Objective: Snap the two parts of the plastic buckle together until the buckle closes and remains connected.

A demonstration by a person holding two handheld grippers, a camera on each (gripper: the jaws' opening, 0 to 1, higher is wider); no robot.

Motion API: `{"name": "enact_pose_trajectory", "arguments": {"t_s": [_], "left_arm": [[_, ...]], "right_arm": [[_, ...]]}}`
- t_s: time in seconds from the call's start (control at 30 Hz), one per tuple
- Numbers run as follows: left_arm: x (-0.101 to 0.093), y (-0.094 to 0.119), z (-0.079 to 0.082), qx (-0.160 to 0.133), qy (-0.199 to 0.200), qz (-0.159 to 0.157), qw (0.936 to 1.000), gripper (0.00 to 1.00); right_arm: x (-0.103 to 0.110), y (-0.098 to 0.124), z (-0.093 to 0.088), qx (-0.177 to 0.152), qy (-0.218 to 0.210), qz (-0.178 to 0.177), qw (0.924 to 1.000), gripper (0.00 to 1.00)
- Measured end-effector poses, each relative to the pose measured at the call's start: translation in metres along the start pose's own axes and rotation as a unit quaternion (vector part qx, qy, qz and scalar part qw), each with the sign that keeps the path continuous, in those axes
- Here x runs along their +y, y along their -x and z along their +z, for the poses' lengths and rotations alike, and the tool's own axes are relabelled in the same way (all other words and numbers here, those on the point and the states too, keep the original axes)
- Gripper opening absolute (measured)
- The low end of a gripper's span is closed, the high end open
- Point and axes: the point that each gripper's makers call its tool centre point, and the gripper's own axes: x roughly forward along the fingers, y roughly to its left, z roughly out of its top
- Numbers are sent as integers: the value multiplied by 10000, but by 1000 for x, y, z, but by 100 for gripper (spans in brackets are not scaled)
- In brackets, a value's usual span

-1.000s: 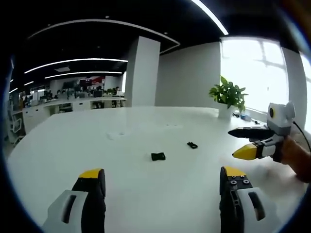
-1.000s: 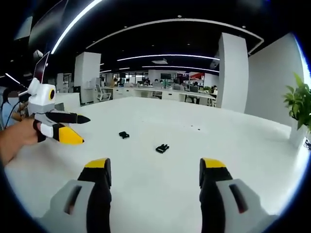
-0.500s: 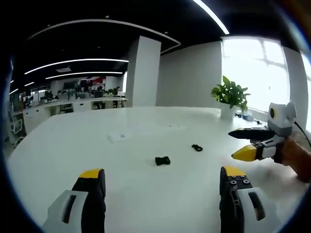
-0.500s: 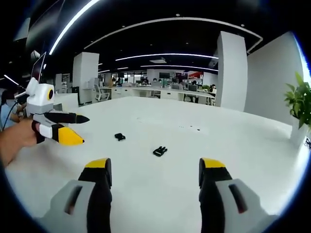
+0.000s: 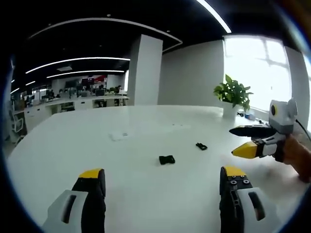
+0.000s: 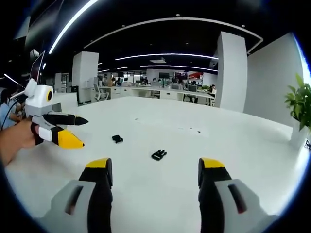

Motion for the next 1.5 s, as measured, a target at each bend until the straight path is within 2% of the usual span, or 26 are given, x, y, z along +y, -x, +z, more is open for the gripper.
{"name": "enact_pose_trajectory", "arguments": {"t_s": [0.17, 0.6, 0.8, 0.97, 1.5], "left_arm": [[4, -7, 3, -24, 61, 27, 10000, 99], [8, -17, 1, 63, 32, 4, 10000, 99], [16, -23, 6, 37, 43, 20, 10000, 99], [12, -23, 7, 29, 38, -5, 10000, 99], [21, -47, 13, 41, -5, -46, 10000, 99]], "right_arm": [[1, -1, 1, 4, -7, -29, 10000, 72], [-3, -20, 2, 52, -17, -46, 10000, 69], [-5, -33, 5, 55, -42, -82, 9999, 69], [-4, -35, 6, 21, 11, -126, 9999, 66], [-13, -61, 8, 110, -43, -246, 9996, 65]]}}
